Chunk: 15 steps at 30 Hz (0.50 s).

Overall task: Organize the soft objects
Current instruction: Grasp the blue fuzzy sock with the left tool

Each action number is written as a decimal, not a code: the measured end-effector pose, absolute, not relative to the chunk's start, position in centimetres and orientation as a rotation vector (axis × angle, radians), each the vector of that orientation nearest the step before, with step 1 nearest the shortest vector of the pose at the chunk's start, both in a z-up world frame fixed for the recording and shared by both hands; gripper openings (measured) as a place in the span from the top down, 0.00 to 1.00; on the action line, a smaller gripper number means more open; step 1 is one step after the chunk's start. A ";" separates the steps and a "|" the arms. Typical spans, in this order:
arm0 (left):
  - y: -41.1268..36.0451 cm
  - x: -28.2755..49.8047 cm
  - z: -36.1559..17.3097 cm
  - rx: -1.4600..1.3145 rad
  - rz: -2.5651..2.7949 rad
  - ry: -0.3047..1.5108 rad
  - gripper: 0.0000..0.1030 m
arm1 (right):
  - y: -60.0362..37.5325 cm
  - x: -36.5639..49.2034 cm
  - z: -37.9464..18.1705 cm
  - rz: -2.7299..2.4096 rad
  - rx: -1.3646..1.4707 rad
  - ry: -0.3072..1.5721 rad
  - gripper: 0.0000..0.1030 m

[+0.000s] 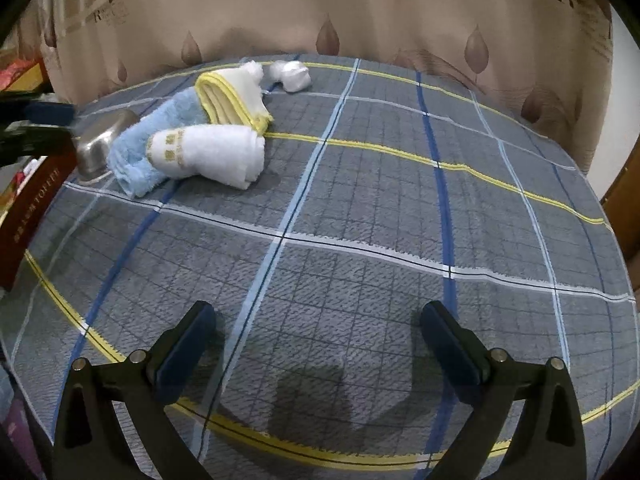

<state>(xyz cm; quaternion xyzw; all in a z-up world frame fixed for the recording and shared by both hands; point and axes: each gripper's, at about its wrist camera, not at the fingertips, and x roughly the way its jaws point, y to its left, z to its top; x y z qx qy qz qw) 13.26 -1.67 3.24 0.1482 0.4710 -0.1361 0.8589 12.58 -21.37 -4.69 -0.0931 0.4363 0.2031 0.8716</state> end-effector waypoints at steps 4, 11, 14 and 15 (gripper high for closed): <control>-2.3 16.6 2.0 0.337 -0.374 1.049 0.51 | -21.6 12.5 -4.5 0.435 -0.178 0.909 0.01; -3.0 20.3 -0.1 0.389 -0.375 1.099 0.51 | -21.5 12.4 -4.3 0.450 -0.175 0.901 0.01; -2.8 21.4 -1.2 0.358 -0.385 1.142 0.51 | -21.5 12.4 -4.3 0.449 -0.169 0.898 0.01; -2.8 21.7 -1.6 0.344 -0.390 1.167 0.51 | -21.5 12.5 -4.3 0.448 -0.167 0.901 0.01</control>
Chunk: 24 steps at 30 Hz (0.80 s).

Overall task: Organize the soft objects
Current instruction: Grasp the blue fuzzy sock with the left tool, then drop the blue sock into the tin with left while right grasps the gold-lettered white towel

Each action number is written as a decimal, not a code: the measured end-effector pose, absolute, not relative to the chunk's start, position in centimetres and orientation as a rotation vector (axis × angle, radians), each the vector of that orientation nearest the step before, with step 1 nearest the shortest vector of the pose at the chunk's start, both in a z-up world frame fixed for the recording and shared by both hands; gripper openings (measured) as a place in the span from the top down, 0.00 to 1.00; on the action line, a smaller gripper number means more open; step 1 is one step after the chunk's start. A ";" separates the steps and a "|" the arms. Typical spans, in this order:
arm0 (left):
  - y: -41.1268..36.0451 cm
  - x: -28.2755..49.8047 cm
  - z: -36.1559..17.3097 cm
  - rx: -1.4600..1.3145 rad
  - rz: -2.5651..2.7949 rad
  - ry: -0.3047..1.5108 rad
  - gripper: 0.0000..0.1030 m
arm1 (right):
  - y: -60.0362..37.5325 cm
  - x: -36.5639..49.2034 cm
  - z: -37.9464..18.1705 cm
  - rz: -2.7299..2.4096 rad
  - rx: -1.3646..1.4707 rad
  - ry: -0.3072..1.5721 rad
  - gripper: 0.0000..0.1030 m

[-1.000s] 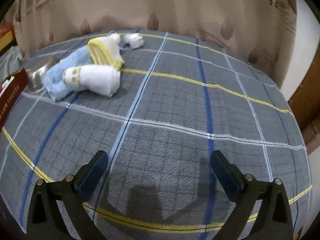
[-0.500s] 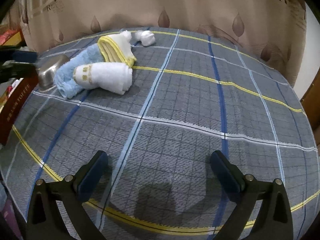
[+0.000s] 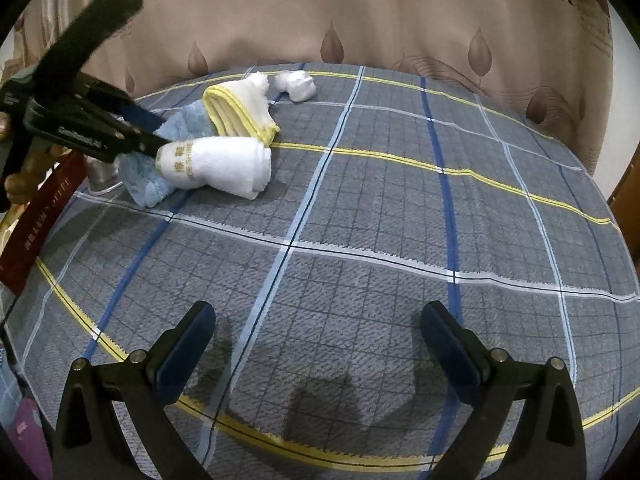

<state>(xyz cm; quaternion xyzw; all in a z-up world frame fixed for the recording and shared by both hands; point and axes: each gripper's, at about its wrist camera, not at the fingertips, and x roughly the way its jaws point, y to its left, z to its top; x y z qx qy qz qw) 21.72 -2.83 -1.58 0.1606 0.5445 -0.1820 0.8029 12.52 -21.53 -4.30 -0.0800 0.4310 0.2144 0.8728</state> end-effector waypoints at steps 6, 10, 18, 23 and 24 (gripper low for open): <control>-2.7 20.8 -2.0 0.276 -0.330 1.152 0.85 | -21.7 12.9 -4.4 0.438 -0.151 0.909 0.01; -2.9 17.2 -0.8 0.219 -0.276 1.093 0.85 | -22.0 13.2 -4.5 0.433 -0.134 0.919 0.01; 0.5 5.3 1.1 -0.152 -0.080 1.016 0.85 | -21.8 12.4 -4.2 0.442 -0.152 0.879 0.01; 2.3 -0.6 2.3 -0.232 -0.050 0.955 0.85 | -20.4 11.0 -3.4 0.513 -0.209 0.831 0.01; 2.5 -1.2 2.5 -0.251 -0.052 0.948 0.85 | -19.6 10.9 -3.2 0.543 -0.221 0.833 0.01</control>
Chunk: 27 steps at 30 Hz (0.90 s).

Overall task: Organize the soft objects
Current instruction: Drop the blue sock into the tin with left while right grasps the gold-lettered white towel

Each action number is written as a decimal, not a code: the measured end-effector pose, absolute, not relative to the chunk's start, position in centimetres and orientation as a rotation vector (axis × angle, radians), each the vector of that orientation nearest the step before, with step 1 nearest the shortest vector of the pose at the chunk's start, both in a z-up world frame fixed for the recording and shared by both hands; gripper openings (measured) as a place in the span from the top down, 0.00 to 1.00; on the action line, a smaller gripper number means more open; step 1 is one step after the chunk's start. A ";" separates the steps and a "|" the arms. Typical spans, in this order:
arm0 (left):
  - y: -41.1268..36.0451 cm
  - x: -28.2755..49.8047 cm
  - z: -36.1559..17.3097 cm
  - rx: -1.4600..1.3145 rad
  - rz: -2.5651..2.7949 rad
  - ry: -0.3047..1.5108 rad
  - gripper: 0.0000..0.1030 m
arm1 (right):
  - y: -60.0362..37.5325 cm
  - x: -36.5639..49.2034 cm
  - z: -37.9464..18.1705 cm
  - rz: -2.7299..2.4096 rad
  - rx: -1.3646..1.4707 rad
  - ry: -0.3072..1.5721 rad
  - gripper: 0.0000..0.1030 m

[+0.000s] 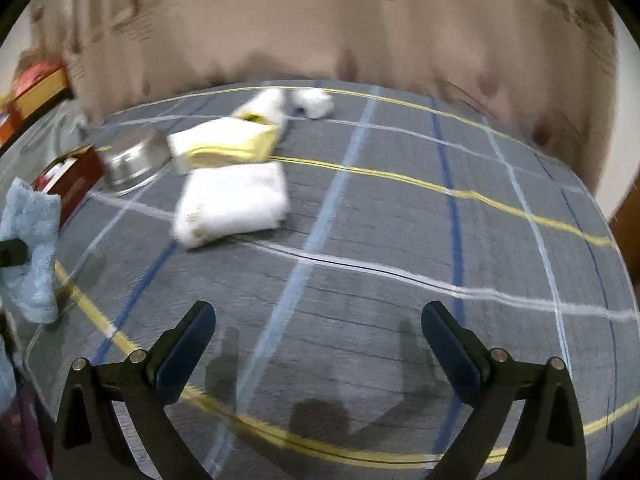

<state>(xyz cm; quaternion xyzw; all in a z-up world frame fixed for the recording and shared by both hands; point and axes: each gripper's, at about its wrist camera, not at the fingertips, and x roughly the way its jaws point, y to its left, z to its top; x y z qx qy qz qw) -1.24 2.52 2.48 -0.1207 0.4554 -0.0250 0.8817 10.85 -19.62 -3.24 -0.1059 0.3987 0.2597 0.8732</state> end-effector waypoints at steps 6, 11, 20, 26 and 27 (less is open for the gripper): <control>2.8 -3.9 3.8 -0.268 -0.064 0.918 0.85 | -15.6 12.5 -2.6 0.610 -0.228 0.857 0.01; 3.3 -5.1 5.1 -0.297 -0.079 0.878 0.85 | -12.9 14.6 -2.8 0.615 -0.248 0.892 0.01; 4.7 -6.1 5.9 -0.323 -0.070 0.860 0.84 | -10.8 18.0 -5.0 0.545 -0.272 1.013 0.01; 7.1 -7.9 6.8 -0.390 -0.015 0.820 0.84 | -11.9 16.4 -4.5 0.607 -0.221 0.945 0.57; 7.6 -8.3 7.0 -0.398 -0.001 0.810 0.84 | -12.1 16.0 -4.5 0.610 -0.219 0.938 0.61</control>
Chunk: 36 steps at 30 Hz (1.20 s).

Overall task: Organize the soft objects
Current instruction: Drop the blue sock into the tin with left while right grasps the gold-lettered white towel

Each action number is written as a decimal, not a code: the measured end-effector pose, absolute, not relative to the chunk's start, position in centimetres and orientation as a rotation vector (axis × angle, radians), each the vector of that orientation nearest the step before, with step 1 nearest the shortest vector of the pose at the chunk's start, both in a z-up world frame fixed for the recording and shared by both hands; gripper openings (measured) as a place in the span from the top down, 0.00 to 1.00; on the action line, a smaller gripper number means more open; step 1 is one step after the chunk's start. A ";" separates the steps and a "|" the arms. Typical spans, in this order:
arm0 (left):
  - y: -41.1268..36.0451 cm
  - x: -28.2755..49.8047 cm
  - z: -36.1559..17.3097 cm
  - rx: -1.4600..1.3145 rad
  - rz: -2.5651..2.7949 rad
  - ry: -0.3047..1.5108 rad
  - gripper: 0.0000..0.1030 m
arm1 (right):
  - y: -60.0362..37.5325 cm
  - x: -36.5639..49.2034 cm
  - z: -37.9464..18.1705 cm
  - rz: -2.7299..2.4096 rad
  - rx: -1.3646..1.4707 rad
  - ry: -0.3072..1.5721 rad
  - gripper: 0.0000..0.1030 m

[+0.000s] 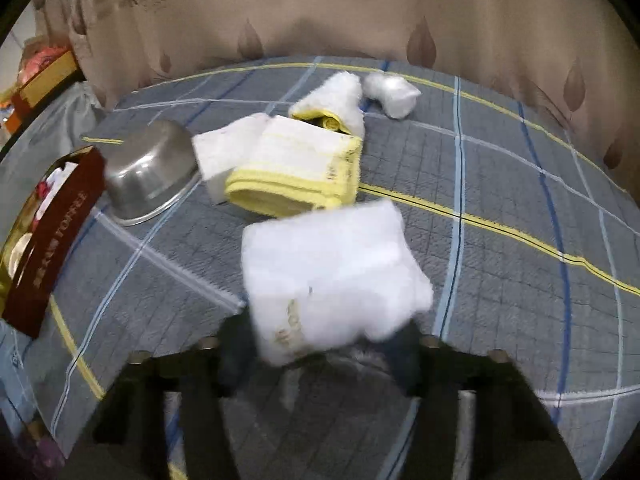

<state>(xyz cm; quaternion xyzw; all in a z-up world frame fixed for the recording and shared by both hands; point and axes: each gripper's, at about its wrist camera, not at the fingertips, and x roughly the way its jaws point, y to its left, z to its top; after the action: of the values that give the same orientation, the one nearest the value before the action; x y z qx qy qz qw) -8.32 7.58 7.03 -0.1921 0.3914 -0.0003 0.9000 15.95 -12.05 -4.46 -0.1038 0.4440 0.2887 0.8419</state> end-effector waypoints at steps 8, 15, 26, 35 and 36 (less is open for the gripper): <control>14.4 -11.8 9.6 -0.403 0.218 0.736 0.83 | -13.1 10.6 -3.7 0.660 -0.189 0.877 0.63; 17.1 -10.4 8.1 -0.354 0.278 0.789 0.82 | -13.0 10.1 -3.7 0.658 -0.191 0.872 0.63; 17.4 -3.5 3.4 -0.267 0.260 0.883 0.82 | -12.6 10.1 -3.9 0.651 -0.226 0.872 0.63; 18.0 -1.4 2.5 -0.230 0.314 0.908 0.53 | -12.3 10.4 -4.3 0.651 -0.231 0.885 0.63; 18.0 -1.5 2.7 -0.223 0.317 0.895 0.52 | -12.3 10.4 -4.3 0.650 -0.228 0.886 0.63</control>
<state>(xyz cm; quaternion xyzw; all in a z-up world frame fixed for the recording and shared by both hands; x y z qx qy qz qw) -1.47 17.99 2.72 -0.1069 0.4302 0.1522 0.8834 10.39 -12.28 -4.33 -0.1083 0.4199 0.3084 0.8467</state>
